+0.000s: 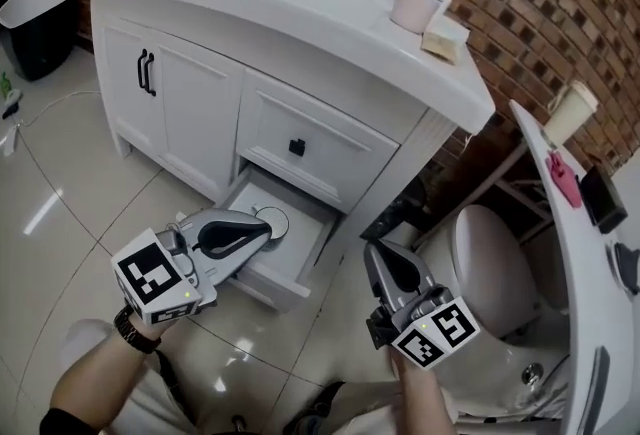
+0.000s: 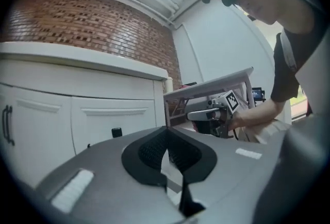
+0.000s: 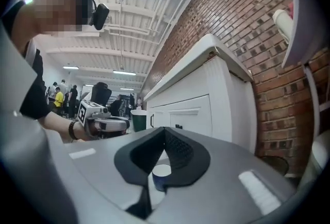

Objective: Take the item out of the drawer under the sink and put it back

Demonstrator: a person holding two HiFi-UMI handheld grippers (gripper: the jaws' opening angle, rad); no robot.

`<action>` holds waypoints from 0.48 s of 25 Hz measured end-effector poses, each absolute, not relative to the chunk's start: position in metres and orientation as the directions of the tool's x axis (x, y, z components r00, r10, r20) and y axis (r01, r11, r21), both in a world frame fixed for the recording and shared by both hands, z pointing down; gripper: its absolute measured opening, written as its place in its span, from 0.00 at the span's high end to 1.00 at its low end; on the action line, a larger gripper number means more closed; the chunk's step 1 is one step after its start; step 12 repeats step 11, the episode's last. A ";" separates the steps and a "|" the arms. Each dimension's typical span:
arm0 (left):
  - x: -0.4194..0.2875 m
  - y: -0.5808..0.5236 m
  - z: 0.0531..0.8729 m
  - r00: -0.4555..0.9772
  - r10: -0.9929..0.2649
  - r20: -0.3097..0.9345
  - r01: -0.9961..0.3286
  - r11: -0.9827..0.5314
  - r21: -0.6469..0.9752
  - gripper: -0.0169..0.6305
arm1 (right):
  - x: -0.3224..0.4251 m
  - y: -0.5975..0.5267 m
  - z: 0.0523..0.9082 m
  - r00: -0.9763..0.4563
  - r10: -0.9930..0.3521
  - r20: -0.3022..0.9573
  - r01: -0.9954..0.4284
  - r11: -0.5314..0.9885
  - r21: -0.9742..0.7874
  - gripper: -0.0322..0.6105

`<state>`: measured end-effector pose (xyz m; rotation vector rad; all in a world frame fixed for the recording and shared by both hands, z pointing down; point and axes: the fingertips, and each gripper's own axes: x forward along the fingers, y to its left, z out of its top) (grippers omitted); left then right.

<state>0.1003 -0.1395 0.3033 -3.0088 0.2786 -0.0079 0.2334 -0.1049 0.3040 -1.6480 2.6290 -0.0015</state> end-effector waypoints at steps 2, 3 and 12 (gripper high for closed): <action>0.097 -0.139 0.322 0.979 -0.199 0.045 -0.192 -0.974 -0.122 0.95 | 0.230 -0.104 0.311 -0.431 -0.902 0.004 -0.902 0.431 0.026 0.95; 0.098 -0.138 0.325 0.979 -0.198 0.056 -0.189 -0.973 -0.131 0.95 | 0.227 -0.104 0.314 -0.436 -0.900 0.019 -0.899 0.436 0.044 0.95; 0.095 -0.163 0.321 0.968 -0.247 0.042 -0.242 -0.965 -0.099 0.95 | 0.203 -0.123 0.325 -0.466 -0.883 0.052 -0.881 0.469 0.068 0.95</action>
